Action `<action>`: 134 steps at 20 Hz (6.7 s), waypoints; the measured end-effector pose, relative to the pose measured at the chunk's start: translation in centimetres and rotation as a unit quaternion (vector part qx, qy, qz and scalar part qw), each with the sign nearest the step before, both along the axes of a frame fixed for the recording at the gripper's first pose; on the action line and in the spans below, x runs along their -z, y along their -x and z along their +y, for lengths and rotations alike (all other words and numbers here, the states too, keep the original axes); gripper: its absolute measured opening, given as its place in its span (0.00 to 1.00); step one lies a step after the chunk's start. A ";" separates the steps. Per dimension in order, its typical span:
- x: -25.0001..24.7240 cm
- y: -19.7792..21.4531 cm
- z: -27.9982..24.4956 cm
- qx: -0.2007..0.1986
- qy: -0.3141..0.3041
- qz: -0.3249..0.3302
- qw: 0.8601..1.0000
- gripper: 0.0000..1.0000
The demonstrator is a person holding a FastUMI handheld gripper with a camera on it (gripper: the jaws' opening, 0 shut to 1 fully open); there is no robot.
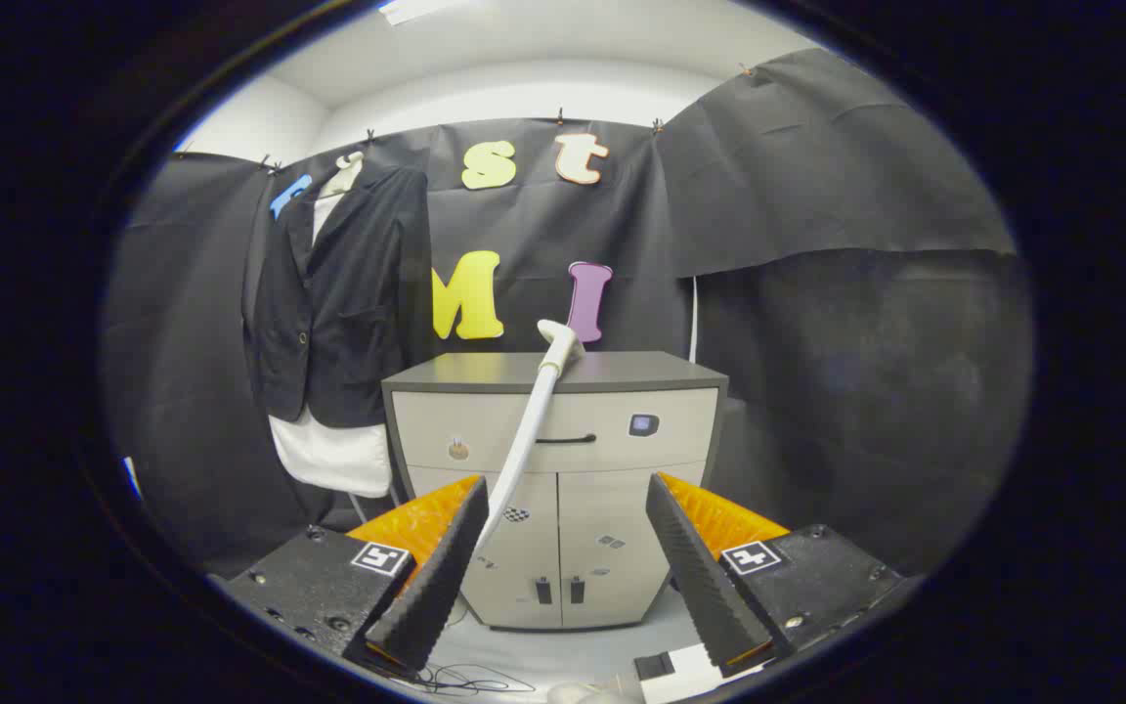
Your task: Iron the clothes twice with a garment steamer, once on the left side and once on the right side.
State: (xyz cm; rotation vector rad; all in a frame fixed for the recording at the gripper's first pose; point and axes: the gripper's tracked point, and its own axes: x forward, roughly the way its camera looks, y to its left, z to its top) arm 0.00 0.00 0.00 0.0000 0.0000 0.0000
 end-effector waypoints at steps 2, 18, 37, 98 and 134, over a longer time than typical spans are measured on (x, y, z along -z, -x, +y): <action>-0.4 -0.3 0.2 0.002 0.000 -0.002 1.000 1.00; -4.3 -2.1 3.3 0.005 -0.029 -0.003 1.000 1.00; -18.1 -29.7 -4.6 -0.050 -0.046 0.026 0.997 1.00; -33.6 -23.0 35.5 -0.146 0.039 -0.060 0.987 0.36; -8.5 -21.7 35.7 -0.134 0.114 0.105 0.979 0.36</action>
